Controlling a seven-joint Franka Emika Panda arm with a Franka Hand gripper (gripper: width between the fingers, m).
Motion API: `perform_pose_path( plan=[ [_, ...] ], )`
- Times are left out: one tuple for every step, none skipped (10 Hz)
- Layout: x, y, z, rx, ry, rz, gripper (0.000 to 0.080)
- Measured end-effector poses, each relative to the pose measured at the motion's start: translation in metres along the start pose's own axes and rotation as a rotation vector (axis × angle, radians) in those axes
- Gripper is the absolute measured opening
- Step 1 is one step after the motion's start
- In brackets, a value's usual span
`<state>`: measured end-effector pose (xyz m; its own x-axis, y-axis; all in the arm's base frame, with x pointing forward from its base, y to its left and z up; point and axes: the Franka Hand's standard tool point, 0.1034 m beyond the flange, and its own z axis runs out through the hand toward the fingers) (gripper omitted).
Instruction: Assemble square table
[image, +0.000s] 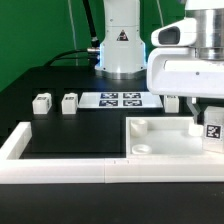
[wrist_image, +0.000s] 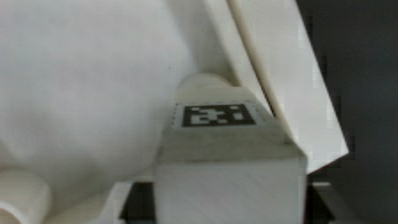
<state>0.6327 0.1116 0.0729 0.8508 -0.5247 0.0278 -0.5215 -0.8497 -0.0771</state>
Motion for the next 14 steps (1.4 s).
perform_pose_path(
  plan=[
    [0.000, 0.000, 0.000, -0.001, -0.004, 0.070, 0.0289],
    [-0.001, -0.001, 0.001, -0.009, -0.014, 0.210, 0.0289],
    [-0.002, -0.002, 0.001, -0.017, -0.031, 0.427, 0.0289],
    [-0.002, -0.002, 0.001, -0.024, -0.037, 0.659, 0.0289],
    [-0.002, -0.002, 0.001, -0.023, -0.042, 0.842, 0.0290],
    [-0.002, -0.002, 0.001, -0.017, -0.049, 0.979, 0.0290],
    [-0.002, -0.001, 0.001, -0.018, -0.046, 1.087, 0.0291],
    [-0.002, -0.001, 0.001, -0.019, -0.045, 1.136, 0.0291],
    [-0.002, -0.001, 0.002, -0.021, -0.045, 1.149, 0.0367],
    [-0.003, -0.001, 0.002, -0.022, -0.045, 1.147, 0.0506],
    [-0.003, -0.001, 0.003, -0.022, -0.045, 1.096, 0.0603],
    [-0.008, -0.003, 0.004, -0.054, -0.014, 0.933, 0.0603],
    [-0.015, -0.010, 0.004, -0.069, 0.004, 0.750, 0.0640],
    [-0.022, -0.015, 0.002, -0.068, 0.001, 0.699, 0.0647]
  ],
)
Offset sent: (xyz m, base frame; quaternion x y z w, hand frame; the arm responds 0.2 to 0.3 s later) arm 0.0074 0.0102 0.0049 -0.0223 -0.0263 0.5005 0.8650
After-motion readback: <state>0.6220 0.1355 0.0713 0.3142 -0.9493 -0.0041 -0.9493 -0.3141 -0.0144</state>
